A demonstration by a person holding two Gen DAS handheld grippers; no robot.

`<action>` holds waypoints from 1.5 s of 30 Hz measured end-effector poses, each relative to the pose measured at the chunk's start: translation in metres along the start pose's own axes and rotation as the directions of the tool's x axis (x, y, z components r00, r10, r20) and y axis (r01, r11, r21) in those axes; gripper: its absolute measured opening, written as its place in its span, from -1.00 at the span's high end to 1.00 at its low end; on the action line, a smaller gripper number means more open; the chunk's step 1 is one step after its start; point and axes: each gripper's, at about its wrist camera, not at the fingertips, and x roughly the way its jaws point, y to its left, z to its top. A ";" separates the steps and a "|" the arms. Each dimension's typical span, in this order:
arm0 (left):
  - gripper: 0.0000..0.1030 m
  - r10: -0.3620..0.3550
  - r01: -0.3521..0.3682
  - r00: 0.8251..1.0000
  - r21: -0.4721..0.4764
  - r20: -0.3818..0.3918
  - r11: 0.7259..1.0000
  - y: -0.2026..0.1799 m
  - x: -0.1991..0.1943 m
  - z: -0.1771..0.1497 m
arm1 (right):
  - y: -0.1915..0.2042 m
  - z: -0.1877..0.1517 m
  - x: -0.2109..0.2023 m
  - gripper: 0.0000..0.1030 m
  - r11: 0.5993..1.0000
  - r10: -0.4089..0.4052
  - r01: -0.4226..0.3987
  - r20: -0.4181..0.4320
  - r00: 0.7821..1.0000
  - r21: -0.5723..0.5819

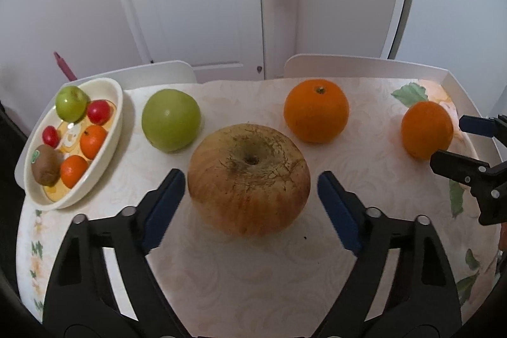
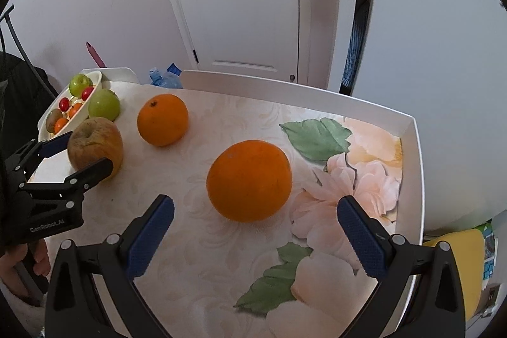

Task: Organize fruits
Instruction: 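Grasp the large russet pear with the left gripper while the right gripper grasps a large orange, then carry the pear into the duck bowl and open the left gripper while the right carries the orange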

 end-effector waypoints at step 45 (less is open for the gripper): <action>-0.55 0.020 -0.020 1.000 -0.069 0.001 0.997 0.024 -0.032 -0.017 | 0.016 0.003 0.014 -0.11 0.997 0.025 -0.027 -0.024 0.999 -0.069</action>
